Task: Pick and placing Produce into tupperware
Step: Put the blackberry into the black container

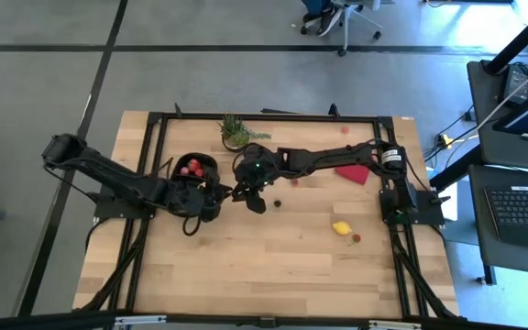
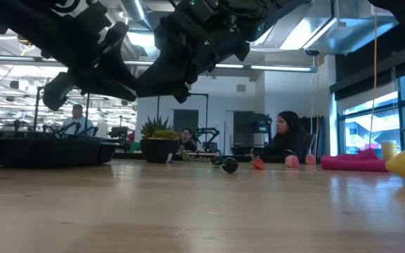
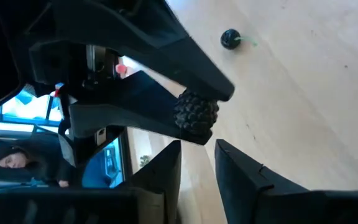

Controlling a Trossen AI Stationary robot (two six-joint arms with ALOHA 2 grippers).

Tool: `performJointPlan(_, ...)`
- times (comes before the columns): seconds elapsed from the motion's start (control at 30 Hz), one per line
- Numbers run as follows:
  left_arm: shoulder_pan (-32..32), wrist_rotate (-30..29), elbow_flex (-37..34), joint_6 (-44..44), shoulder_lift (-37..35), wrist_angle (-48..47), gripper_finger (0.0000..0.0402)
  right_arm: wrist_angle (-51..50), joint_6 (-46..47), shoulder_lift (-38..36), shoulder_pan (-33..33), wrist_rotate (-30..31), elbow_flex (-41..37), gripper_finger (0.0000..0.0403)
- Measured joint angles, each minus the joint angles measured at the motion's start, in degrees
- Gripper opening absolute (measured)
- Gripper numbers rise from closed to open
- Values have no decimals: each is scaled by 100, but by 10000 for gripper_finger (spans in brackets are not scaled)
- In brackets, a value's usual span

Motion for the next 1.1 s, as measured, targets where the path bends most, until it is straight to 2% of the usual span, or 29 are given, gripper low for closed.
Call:
performJointPlan(0.37,-190,-40,-2,-81,10,126,52,-13,15,-10,11,-42,0,116)
performJointPlan(0.53,-184,-35,-2,-240,10,122,48,-44,11,-11,9,-31,0,116)
performJointPlan(0.67,-179,-1,0,-265,9,168,78,-85,2,-11,2,35,0,116)
performJointPlan(0.93,-241,70,0,-262,6,208,182,-78,-8,-11,0,32,0,116)
performJointPlan(1.1,-254,70,2,-174,6,381,216,16,-2,-11,2,20,0,116)
